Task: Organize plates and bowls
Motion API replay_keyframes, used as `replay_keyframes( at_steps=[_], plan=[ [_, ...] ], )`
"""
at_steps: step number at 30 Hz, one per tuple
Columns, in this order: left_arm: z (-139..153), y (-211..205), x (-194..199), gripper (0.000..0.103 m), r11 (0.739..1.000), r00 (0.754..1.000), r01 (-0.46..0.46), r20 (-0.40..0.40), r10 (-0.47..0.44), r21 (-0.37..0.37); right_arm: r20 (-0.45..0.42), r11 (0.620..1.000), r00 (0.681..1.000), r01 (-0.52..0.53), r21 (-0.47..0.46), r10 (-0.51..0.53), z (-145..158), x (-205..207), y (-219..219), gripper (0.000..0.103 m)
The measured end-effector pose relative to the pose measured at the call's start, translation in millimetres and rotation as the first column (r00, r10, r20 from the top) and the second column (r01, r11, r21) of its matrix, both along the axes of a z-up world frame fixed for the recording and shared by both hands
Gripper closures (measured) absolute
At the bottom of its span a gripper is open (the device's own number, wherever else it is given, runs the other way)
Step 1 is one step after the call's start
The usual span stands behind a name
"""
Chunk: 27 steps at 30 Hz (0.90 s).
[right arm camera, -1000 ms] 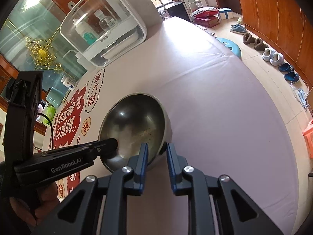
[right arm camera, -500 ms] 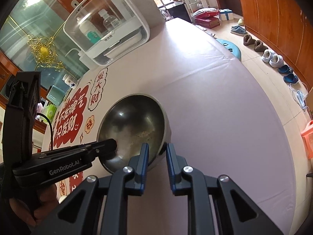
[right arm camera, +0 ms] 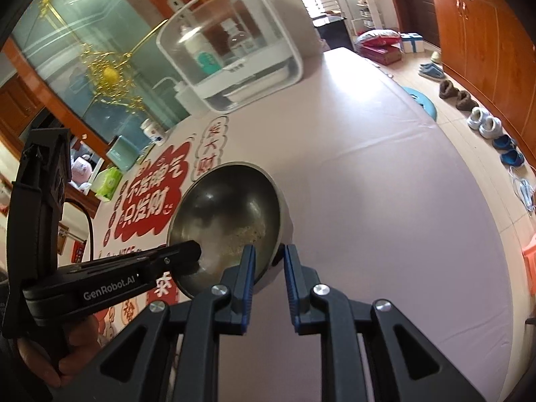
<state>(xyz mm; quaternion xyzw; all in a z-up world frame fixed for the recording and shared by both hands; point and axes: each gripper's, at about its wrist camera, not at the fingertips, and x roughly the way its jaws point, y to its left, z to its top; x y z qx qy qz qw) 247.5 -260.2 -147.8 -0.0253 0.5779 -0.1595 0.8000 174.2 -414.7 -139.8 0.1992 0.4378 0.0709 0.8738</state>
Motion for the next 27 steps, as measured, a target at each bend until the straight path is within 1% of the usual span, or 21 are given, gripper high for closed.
replay_keyframes(
  at_steps=[8,16,27],
  plan=[
    [12.4,50.6,-27.8,0.091,0.996,0.996,-0.086,0.016,0.086,0.007,0.035,0.996,0.995,-0.089,0.012,0.089,13.9,-10.6,41.6,0.087],
    [28.0,109.4,-56.1,0.091,0.985,0.984,-0.171,0.049,0.171,0.005,0.061,0.982,0.981,-0.187,-0.004,0.187,26.6,-23.3,92.8,0.087],
    [38.2,185.8,-97.6,0.09,0.973,0.971,-0.23,0.068,0.229,0.004,0.072,0.965,0.962,-0.262,-0.022,0.263,35.8,-49.0,169.1,0.087]
  ],
)
